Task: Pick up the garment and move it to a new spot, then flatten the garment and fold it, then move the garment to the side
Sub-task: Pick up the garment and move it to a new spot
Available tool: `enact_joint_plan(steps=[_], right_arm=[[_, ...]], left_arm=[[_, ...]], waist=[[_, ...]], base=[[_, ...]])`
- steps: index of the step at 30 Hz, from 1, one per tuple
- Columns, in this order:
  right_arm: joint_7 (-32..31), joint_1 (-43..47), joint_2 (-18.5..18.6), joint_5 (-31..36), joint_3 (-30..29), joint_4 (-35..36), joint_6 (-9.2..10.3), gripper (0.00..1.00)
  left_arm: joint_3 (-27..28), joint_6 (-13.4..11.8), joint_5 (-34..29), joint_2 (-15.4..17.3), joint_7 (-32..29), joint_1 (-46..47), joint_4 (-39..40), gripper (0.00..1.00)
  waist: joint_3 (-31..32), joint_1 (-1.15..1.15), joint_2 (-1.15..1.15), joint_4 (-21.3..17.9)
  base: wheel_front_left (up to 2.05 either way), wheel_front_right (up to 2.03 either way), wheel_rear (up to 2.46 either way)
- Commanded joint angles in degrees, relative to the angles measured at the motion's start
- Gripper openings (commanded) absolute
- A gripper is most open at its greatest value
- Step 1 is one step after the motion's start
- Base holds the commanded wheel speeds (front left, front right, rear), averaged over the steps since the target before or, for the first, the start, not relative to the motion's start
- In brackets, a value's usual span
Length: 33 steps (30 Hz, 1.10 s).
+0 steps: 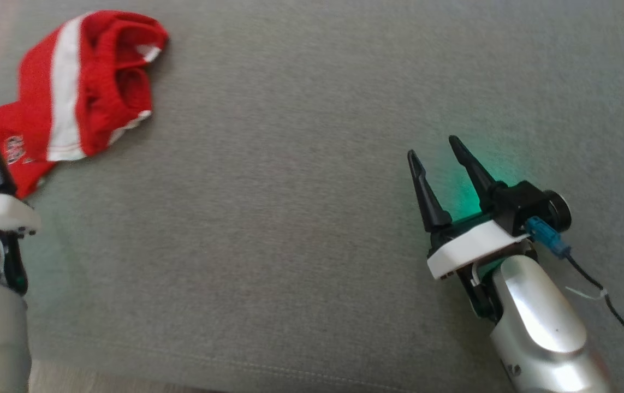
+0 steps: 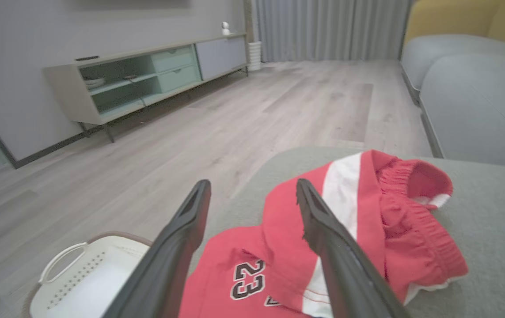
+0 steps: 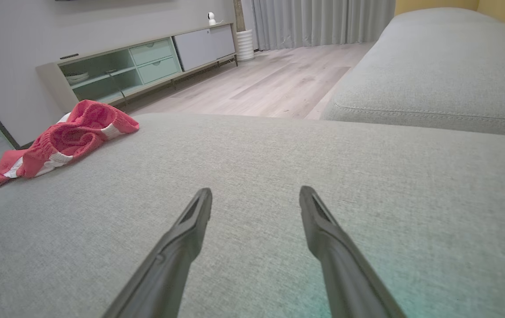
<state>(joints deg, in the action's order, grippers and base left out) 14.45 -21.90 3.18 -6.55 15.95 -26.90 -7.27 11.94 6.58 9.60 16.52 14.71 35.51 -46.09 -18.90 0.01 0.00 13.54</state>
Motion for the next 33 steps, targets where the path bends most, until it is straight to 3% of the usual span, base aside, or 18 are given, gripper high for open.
enact_joint_plan(steps=[1, 10, 18, 19, 20, 21, 22, 28, 33], right_arm=[[0.55, -1.04, -0.30, 0.23, 1.24, 1.91, -0.22, 1.00], [0.55, -2.10, -0.30, 2.35, -1.10, 2.23, -0.22, 1.00], [0.55, -2.50, -0.30, 2.83, -2.01, 2.76, -0.22, 1.00], [0.55, -2.54, -0.30, 2.80, -2.07, 2.72, -0.22, 1.00], [0.55, -2.60, -0.30, 2.75, -2.13, 2.63, -0.22, 1.00], [0.55, -2.66, -0.30, 2.69, -2.18, 2.53, -0.22, 1.00], [0.55, -2.72, -0.30, 2.61, -2.23, 2.42, -0.22, 1.00], [0.55, -3.07, -0.30, 1.67, -2.25, 1.68, -0.22, 1.00], [0.55, -2.49, -0.30, 0.09, -2.75, 1.68, -0.22, 1.00]], left_arm=[[0.66, 0.19, 0.13, 3.24, 0.22, 1.30, 0.40, 1.00], [-7.78, 0.89, 4.82, 5.90, -1.51, 8.05, -11.90, 1.00], [-8.48, -0.01, 5.72, 7.90, -1.07, 10.15, -19.78, 1.00], [-8.69, 0.03, 5.71, 7.76, -0.98, 10.34, -20.45, 0.75], [-8.94, 0.12, 5.74, 7.61, -0.93, 10.56, -21.08, 0.42], [-9.16, 0.21, 5.81, 7.50, -0.91, 10.81, -21.69, 0.16], [-9.34, 0.30, 5.93, 7.42, -0.92, 11.06, -22.27, 0.00], [-10.58, 0.70, 6.42, 7.72, -0.68, 12.30, -23.59, 0.00], [-10.60, -0.10, 4.85, 10.20, 0.24, 14.84, -13.30, 0.00]], waist=[[-1.68, -0.01, 0.00, -1.73], [-5.96, -0.01, 0.00, -4.74], [-7.98, -0.01, 0.00, -5.60], [-8.01, -0.01, 0.00, -5.58], [-8.00, -0.01, 0.00, -5.55], [-7.96, -0.01, 0.00, -5.50], [-7.92, -0.01, 0.00, -5.46], [-6.91, -0.01, 0.00, -5.34], [-3.94, -0.01, 0.00, -5.41]], base=[[0.00, 0.00, 0.00], [0.00, 0.00, 0.00], [0.00, 0.00, 0.00], [0.00, 0.00, 0.00], [0.00, 0.00, 0.00], [0.00, 0.00, 0.00], [0.00, 0.00, 0.00], [0.00, 0.00, 0.00], [0.00, 0.00, 0.00]])
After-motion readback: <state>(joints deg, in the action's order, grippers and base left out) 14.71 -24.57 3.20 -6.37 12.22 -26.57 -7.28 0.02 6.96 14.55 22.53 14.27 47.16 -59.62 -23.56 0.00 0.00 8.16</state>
